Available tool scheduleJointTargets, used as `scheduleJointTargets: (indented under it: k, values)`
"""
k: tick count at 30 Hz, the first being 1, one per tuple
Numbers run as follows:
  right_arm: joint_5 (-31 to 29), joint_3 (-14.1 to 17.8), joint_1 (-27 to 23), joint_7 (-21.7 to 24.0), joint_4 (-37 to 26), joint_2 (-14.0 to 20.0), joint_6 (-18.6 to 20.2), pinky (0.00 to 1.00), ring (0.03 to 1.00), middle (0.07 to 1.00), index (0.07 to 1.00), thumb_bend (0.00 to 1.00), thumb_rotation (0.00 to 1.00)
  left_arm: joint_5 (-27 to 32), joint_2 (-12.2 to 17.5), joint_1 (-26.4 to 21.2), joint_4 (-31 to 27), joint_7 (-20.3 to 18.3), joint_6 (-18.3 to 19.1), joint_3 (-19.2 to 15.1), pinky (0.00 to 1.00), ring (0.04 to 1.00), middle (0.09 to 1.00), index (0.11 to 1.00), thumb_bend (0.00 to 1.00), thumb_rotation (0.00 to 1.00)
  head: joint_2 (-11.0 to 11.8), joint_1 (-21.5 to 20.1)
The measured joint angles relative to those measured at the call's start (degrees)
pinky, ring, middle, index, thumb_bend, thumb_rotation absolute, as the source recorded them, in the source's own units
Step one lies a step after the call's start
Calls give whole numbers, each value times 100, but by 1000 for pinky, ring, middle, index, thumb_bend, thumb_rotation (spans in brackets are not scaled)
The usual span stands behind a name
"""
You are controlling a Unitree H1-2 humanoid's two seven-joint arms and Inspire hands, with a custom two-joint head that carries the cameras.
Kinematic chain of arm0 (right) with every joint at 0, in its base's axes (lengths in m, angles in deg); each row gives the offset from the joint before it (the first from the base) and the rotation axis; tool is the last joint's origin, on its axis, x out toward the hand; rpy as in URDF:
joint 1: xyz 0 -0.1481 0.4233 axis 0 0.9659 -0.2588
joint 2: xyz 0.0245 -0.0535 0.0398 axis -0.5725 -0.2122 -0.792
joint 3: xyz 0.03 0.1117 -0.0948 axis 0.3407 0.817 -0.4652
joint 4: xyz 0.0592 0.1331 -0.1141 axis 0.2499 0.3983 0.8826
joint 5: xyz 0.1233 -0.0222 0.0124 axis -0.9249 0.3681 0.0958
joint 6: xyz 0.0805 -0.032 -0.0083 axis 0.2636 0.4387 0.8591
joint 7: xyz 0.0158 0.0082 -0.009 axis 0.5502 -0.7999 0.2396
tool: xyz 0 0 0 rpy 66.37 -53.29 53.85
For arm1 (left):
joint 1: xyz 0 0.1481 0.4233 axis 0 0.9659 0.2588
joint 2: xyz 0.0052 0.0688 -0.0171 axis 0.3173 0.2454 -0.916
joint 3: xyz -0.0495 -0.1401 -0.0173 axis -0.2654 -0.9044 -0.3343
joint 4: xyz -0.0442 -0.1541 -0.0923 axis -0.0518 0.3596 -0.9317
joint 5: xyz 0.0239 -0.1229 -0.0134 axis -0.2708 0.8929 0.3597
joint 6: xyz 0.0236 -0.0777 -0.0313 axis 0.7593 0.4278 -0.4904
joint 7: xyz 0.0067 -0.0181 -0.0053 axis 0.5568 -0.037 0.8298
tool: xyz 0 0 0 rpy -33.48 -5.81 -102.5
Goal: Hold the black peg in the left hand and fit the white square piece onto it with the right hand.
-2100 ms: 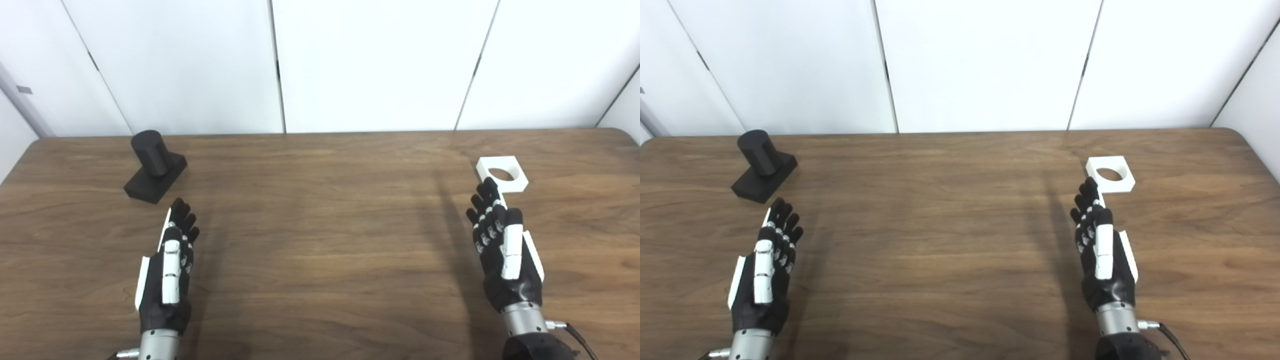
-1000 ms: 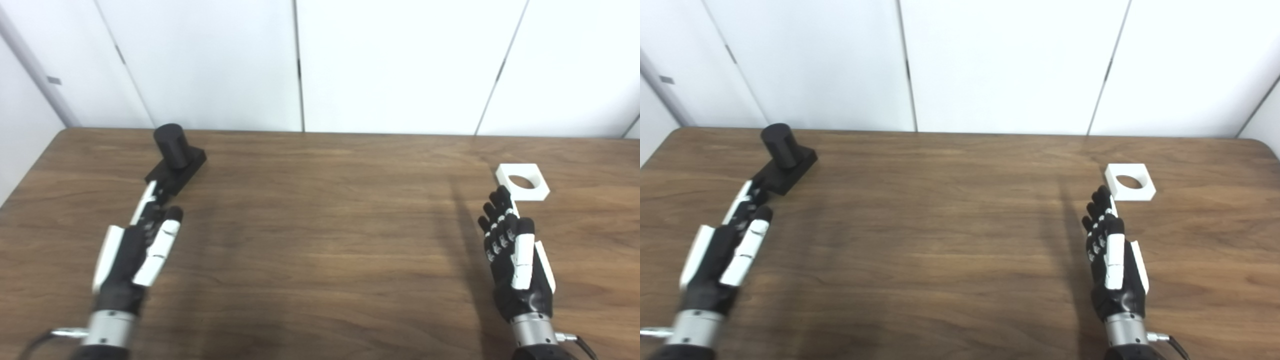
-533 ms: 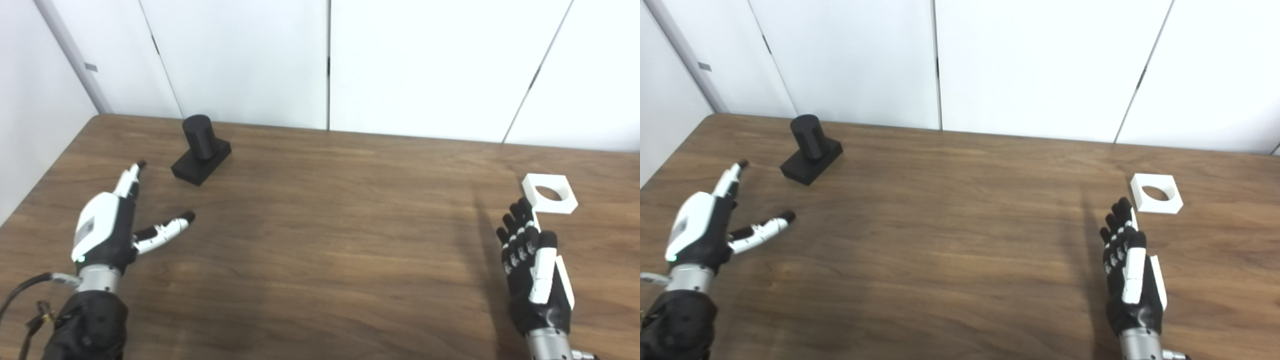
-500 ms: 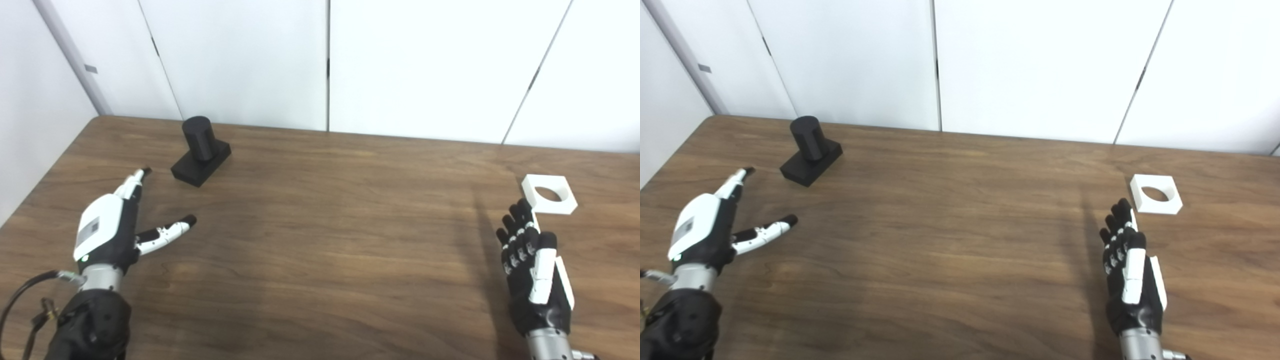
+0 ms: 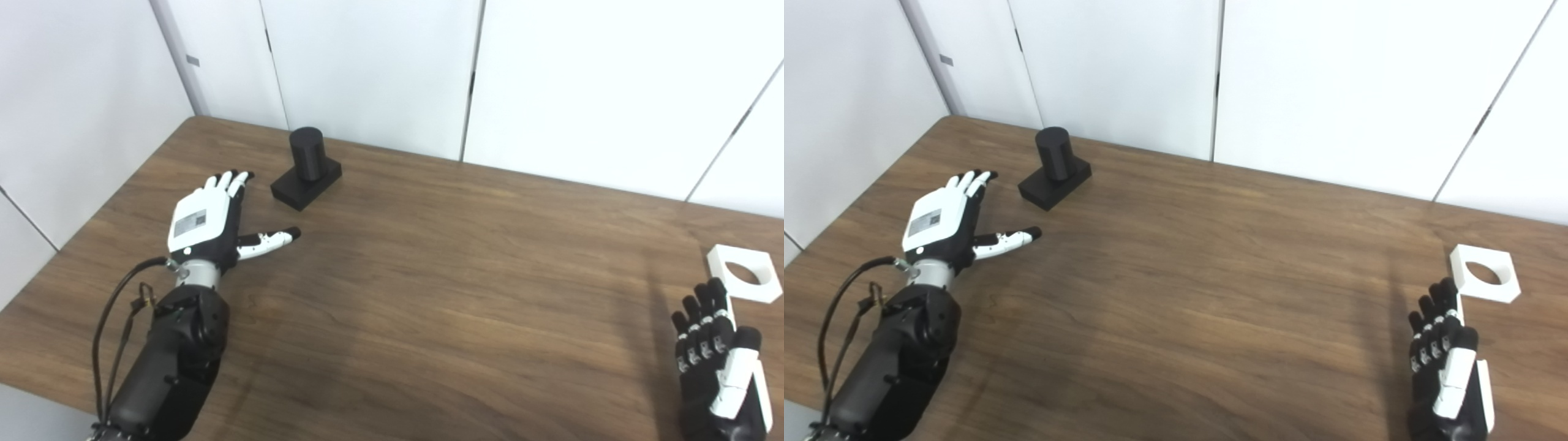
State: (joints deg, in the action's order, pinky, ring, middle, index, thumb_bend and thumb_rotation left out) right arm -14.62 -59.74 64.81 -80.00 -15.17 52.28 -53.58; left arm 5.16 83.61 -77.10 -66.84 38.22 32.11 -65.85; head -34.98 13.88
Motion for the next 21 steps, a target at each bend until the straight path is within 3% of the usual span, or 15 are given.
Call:
scheduleJointTargets:
  k: [8,21]
  values:
    - [-3,74,7,56,1,4,1,1000,1000,1000,1000,705,1000,-21,1,-244,243,-28,53,71,949,975,961,936,890,697,141,53]
    - [0,106,9,90,30,10,-4,1000,1000,1000,1000,729,1000,44,6,-651,792,-28,76,139,925,962,947,908,879,671,343,106]
